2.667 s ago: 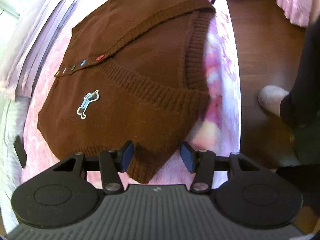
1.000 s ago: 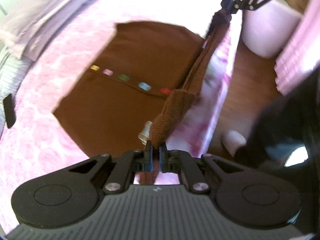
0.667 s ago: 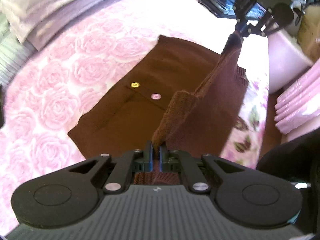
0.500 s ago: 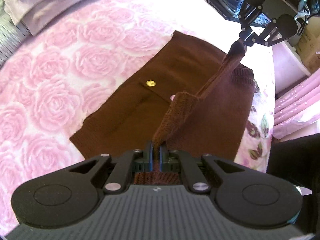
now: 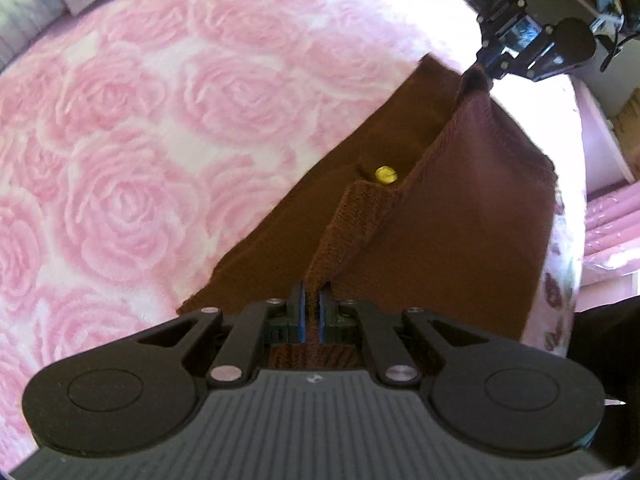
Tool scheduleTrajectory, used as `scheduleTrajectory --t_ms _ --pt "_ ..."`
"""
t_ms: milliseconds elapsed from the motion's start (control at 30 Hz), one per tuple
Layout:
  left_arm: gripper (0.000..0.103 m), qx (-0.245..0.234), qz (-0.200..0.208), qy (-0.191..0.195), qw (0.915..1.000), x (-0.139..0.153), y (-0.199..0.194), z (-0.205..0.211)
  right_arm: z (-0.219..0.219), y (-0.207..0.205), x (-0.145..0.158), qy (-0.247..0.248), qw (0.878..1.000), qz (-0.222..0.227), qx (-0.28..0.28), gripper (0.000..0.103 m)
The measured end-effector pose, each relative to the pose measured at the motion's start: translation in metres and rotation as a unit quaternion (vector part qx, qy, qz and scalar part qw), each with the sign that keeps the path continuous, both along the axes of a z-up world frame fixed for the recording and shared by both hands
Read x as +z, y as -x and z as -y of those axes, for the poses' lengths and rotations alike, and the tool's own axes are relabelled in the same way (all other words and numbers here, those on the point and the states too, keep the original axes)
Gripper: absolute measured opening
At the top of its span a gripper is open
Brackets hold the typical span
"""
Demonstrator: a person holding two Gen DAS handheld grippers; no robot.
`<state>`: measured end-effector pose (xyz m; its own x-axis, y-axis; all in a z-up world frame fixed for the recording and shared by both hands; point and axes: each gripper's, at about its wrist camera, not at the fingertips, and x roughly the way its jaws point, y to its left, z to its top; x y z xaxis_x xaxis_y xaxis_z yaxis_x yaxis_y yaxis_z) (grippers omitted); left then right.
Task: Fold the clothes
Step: 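Grasp the cardigan hem with the left gripper while the right gripper grasps the hem, then fold the hem over toward the collar with both grippers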
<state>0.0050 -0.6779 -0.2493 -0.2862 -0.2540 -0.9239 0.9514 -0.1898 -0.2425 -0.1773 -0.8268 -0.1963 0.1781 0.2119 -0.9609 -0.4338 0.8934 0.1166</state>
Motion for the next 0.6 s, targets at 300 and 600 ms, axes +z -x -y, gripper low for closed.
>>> scheduleTrajectory --t_ms 300,600 --pt "0.011 0.075 0.011 -0.001 0.9971 -0.021 -0.023 0.008 0.025 -0.012 -0.04 -0.017 0.998 0.022 -0.058 0.004" --pt "0.015 0.161 0.011 0.022 0.9866 -0.003 -0.041 -0.012 0.045 0.029 -0.025 -0.04 0.968 0.065 -0.24 0.049"
